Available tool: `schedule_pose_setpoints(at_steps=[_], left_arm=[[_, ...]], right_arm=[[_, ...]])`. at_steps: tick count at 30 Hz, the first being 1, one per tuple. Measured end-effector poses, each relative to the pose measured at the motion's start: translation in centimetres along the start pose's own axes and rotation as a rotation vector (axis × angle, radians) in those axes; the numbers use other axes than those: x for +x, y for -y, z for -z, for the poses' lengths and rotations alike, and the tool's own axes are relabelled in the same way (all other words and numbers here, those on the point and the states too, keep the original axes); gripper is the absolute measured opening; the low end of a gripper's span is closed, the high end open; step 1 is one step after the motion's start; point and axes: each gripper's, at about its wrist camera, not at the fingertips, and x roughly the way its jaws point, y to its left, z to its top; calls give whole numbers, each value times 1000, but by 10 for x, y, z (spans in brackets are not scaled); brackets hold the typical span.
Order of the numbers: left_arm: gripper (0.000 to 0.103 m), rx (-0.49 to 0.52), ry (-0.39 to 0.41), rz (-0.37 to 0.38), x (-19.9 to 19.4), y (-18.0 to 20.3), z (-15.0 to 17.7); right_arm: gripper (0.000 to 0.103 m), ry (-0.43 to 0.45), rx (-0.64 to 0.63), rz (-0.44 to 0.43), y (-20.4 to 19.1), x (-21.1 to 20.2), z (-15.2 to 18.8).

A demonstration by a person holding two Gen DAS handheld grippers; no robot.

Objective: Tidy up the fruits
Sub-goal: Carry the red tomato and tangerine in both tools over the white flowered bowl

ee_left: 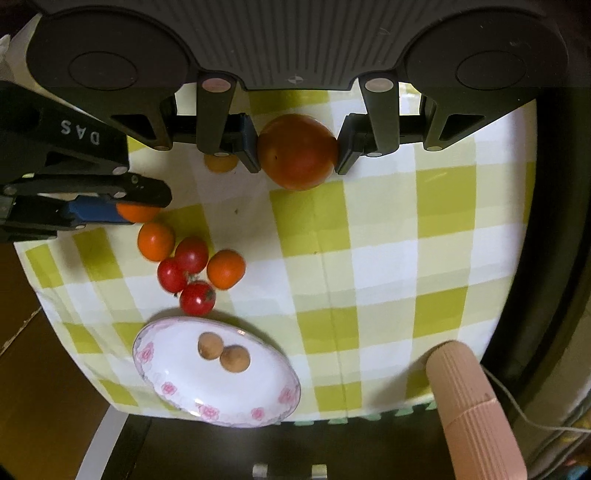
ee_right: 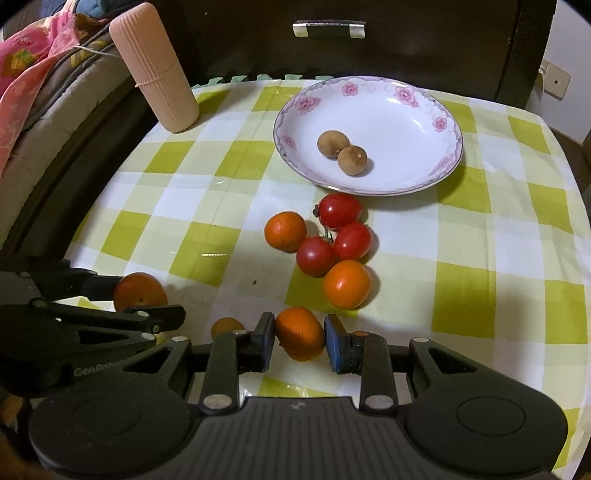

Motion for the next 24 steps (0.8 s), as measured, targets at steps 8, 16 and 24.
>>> schedule_pose_setpoints(at_steps=[8,16,24], left_arm=[[51,8,17,12,0,8,-14],[51,12,29,27,3,14,-31],[51,18,50,33,4,21,-50]], right_arm=[[28,14,15,5,6,-1,-8],[28,37,35,6,14,-3,-20],[28,60,72,11,27,-5,-32]])
